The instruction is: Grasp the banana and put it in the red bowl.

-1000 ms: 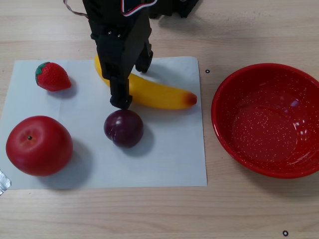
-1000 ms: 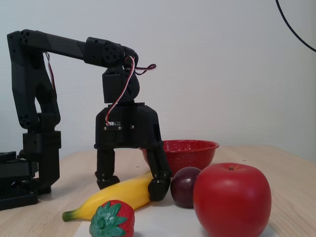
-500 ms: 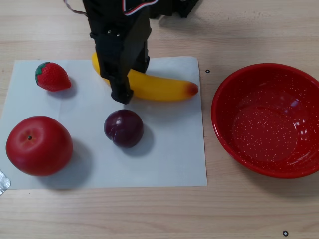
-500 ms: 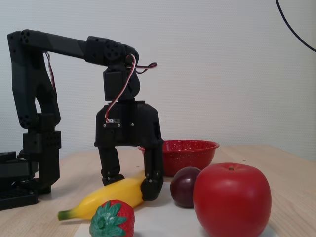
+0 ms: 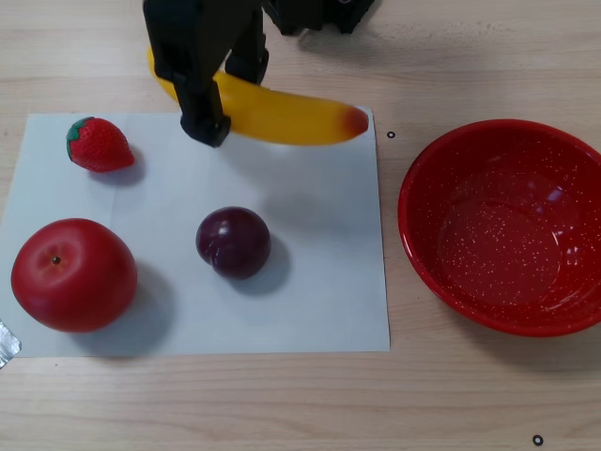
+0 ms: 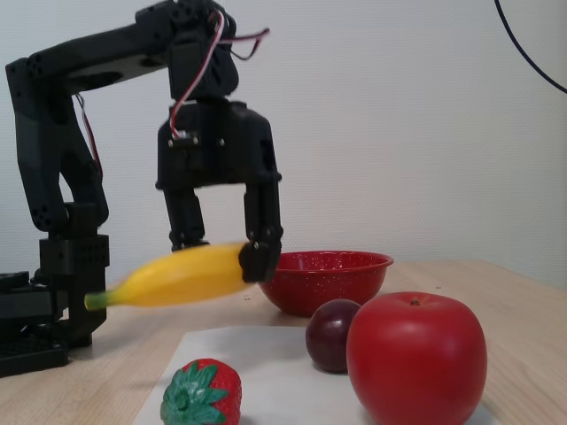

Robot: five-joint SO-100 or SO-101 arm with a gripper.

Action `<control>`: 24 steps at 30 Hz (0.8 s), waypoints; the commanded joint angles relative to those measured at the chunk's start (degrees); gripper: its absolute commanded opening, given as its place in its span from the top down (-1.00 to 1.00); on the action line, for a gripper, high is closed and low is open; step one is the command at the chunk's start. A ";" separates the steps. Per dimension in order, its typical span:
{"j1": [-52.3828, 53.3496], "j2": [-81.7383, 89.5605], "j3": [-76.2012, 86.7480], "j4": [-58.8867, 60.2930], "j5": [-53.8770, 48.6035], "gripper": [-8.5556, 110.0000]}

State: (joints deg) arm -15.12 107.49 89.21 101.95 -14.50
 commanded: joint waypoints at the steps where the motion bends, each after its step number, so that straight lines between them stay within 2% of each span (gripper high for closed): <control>1: 0.70 6.68 -9.14 1.93 -0.62 0.85; 14: 10.72 6.06 -23.64 2.99 -4.83 0.85; 24: 24.96 4.31 -25.75 -8.35 -9.14 0.85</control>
State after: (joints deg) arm 8.61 107.49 70.84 96.59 -23.38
